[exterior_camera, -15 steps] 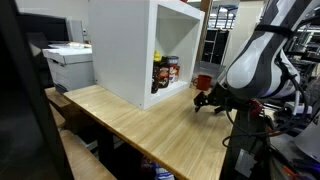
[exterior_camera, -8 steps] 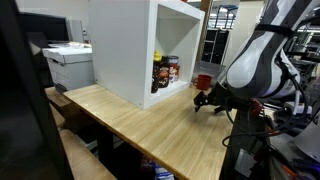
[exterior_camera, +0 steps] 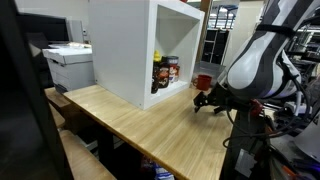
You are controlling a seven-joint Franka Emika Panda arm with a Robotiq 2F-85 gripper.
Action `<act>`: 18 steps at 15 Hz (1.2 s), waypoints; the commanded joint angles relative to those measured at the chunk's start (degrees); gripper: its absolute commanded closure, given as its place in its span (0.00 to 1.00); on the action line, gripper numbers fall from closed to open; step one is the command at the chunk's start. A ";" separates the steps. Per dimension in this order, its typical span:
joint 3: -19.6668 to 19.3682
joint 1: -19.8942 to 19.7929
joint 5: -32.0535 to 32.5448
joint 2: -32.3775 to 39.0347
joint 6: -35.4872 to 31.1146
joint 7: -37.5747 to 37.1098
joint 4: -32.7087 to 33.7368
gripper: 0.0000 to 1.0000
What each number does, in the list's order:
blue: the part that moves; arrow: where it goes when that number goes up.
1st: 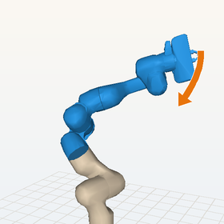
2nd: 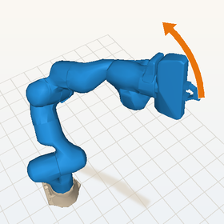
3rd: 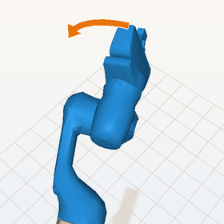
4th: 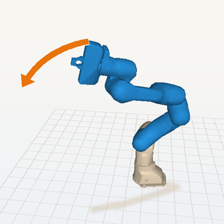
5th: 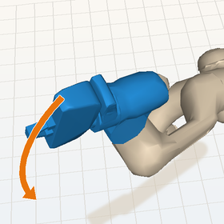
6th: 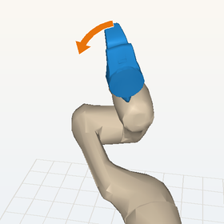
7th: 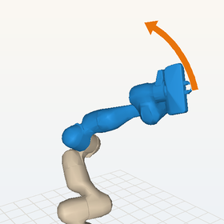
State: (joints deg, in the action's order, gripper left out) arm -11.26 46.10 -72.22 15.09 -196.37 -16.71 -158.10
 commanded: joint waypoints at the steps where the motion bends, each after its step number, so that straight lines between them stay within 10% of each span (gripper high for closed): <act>1: 2.02 2.10 -1.53 -2.10 -1.76 -1.11 -2.06 0.00; 18: -4.78 22.37 -20.78 -7.30 -1.69 10.00 -0.75 0.00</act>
State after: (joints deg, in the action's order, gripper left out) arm -14.16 65.25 -86.24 10.61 -198.06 -13.51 -158.88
